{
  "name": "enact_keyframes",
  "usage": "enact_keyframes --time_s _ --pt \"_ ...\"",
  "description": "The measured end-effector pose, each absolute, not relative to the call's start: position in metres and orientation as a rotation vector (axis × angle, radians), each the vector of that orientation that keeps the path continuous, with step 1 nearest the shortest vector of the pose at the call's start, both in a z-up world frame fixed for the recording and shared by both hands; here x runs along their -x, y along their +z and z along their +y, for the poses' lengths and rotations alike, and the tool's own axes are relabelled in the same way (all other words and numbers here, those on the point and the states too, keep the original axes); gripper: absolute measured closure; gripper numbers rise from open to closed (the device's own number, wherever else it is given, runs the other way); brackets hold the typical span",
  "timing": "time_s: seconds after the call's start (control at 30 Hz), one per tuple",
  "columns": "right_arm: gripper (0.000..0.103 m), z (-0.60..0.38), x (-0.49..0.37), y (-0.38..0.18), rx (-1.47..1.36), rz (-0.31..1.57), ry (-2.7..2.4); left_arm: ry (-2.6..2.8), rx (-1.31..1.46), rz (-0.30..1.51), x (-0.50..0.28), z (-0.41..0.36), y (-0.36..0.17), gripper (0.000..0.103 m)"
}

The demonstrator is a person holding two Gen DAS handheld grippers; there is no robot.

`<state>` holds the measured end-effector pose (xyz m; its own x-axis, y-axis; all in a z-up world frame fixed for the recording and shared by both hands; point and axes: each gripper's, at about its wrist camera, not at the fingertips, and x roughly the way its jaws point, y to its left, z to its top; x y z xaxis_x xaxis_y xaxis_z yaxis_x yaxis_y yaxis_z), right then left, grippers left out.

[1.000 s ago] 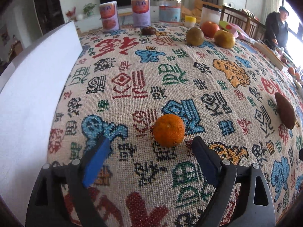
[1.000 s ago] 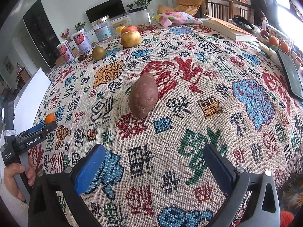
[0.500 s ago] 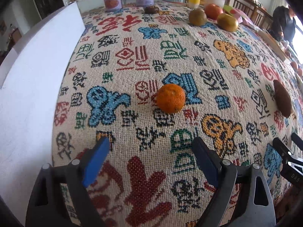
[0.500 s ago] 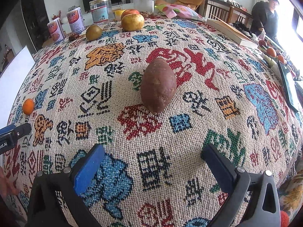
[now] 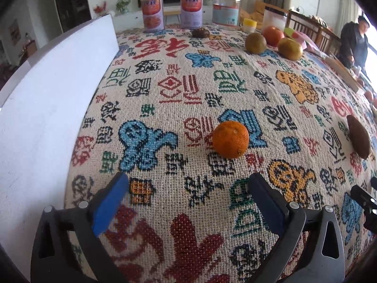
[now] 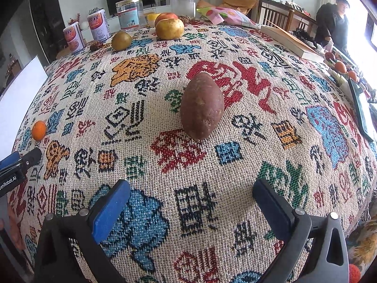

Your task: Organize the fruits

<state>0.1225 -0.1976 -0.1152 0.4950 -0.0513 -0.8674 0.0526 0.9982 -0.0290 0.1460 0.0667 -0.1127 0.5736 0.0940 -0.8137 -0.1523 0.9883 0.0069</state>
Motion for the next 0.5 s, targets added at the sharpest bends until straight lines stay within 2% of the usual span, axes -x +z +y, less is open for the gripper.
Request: enact_keyframes --time_s 0.33,0.5 --pt "0.000 -0.198 -0.122 -0.115 -0.001 1.050 -0.064 0.144 0.067 0.956 -0.147 0.067 -0.112 0.000" --pt "0.000 -0.198 -0.122 -0.115 -0.002 1.050 -0.064 0.066 0.145 1.030 -0.161 0.066 -0.102 0.003"
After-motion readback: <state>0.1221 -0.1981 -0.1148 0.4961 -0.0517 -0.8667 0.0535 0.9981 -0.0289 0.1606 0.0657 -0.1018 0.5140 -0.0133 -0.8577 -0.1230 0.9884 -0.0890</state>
